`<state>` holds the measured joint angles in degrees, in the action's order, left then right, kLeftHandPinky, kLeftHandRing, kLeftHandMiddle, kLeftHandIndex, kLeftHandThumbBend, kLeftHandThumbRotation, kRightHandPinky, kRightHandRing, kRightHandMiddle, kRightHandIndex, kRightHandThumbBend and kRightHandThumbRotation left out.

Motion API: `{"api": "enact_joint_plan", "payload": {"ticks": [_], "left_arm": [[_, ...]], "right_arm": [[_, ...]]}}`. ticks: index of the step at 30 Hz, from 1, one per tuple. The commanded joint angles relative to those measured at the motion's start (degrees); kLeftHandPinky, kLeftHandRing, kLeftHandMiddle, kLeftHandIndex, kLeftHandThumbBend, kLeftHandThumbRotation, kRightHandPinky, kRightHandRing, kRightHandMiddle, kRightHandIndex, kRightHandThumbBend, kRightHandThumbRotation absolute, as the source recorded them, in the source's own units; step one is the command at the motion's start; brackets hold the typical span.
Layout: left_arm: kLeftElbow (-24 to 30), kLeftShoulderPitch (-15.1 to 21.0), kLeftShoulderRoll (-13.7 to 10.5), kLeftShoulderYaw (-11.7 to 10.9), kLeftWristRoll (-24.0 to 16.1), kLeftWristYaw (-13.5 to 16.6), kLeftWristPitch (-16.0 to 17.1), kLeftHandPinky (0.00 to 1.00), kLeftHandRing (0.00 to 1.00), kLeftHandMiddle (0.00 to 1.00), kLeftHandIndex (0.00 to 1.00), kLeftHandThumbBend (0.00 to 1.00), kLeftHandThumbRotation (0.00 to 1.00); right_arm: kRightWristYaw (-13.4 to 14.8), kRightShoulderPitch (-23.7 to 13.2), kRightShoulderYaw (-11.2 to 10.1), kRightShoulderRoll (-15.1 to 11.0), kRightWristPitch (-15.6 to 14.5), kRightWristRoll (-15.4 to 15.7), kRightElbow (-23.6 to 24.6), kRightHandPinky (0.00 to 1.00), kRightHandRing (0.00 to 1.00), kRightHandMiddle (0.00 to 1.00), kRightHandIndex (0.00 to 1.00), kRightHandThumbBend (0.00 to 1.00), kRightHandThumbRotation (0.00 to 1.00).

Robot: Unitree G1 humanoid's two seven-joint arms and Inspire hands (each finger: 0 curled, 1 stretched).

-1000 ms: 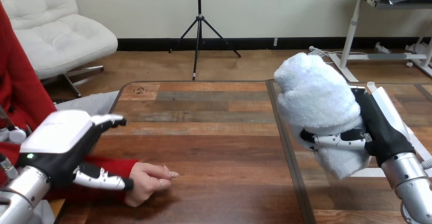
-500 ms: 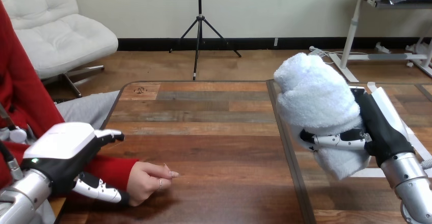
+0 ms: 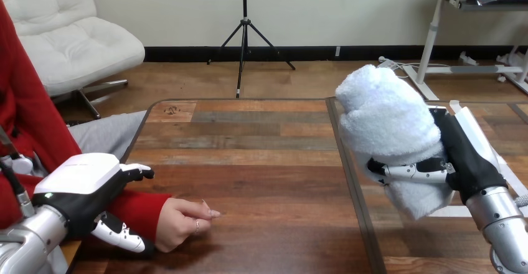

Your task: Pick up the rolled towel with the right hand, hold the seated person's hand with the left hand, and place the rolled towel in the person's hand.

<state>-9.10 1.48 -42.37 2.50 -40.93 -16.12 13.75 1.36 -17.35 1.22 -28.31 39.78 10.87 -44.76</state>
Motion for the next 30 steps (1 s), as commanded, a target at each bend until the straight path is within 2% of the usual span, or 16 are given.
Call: {"api": "enact_joint_plan", "payload": {"ticks": [1,13,24,30], "left_arm": [[-0.18,4.83,-1.95,0.72,0.26,-0.71,-0.70,0.80,0.83,0.85,0.84,1.00,0.33],[-0.51,5.82,-1.39,1.91,-0.45,-2.34,-3.67,0.80,0.83,0.84,0.82,1.00,0.24],[-1.44,6.50,-1.54,3.64,-2.08,-1.42,-4.66,0.65,0.75,0.77,0.77,0.97,0.05],[-2.34,6.78,-1.53,4.22,-2.60,-0.85,-4.57,0.62,0.73,0.75,0.75,0.96,0.02]], "right_arm": [[0.24,-2.68,-2.56,0.42,0.05,-2.20,4.51,0.24,0.29,0.37,0.44,0.73,0.00],[0.06,-2.76,-2.66,0.42,0.84,-2.57,4.02,0.25,0.30,0.37,0.44,0.73,0.00],[-0.32,-2.48,-2.84,0.54,0.20,-2.83,4.60,0.25,0.30,0.37,0.44,0.72,0.00],[-0.16,-2.33,-3.06,0.61,0.33,-2.49,4.77,0.24,0.30,0.37,0.44,0.73,0.00]]}}
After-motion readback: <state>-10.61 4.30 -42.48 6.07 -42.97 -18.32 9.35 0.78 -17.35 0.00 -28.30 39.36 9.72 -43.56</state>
